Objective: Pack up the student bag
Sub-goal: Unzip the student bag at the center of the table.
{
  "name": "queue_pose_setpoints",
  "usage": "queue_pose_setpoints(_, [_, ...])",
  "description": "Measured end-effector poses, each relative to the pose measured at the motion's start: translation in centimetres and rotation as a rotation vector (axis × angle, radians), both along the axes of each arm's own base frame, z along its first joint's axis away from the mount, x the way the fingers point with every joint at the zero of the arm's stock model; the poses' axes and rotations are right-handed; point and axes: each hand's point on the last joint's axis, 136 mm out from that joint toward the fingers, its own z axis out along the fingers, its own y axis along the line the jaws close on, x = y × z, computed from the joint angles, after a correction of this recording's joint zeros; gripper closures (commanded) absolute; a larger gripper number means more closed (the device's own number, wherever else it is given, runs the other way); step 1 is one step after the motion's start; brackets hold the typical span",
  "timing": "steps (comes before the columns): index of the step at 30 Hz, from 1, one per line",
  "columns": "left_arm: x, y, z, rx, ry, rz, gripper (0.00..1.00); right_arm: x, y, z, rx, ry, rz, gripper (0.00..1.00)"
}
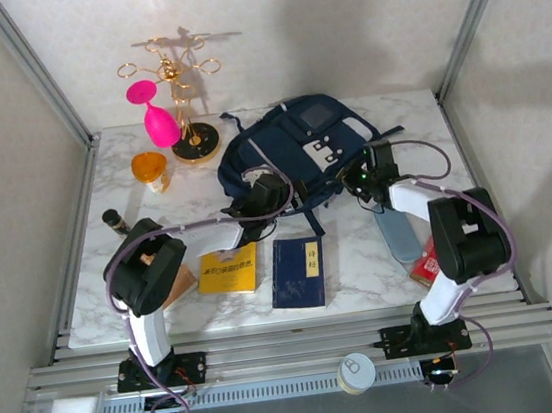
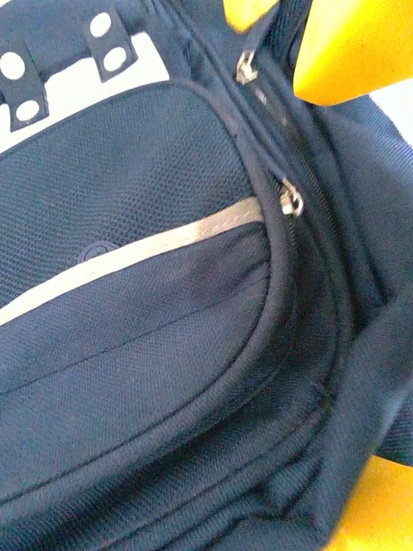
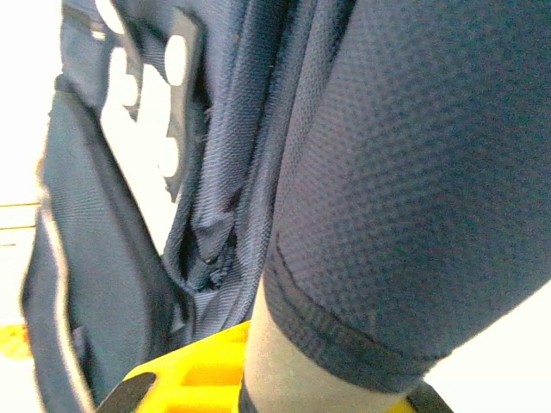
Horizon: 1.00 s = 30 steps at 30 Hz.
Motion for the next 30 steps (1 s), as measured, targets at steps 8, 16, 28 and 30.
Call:
queue_pose_setpoints(8, [5.2, -1.4, 3.3, -0.009, -0.099, -0.029, 0.01, -0.8, -0.7, 5.9, 0.041, -0.167, -0.020, 1.00])
queue_pose_setpoints(16, [4.4, -0.3, 6.6, 0.003, -0.112, -0.033, 0.01, -2.1, -1.3, 7.0, 0.100, -0.164, -0.095, 1.00])
queue_pose_setpoints(28, [-7.5, -3.4, 10.7, -0.001, -0.124, -0.217, 0.12, -3.2, -1.1, 7.1, 0.133, -0.128, -0.180, 1.00])
queue_pose_setpoints(30, [-9.5, -5.4, 9.4, 0.030, -0.118, -0.284, 0.23, -3.2, -1.1, 7.1, 0.138, -0.125, -0.189, 1.00])
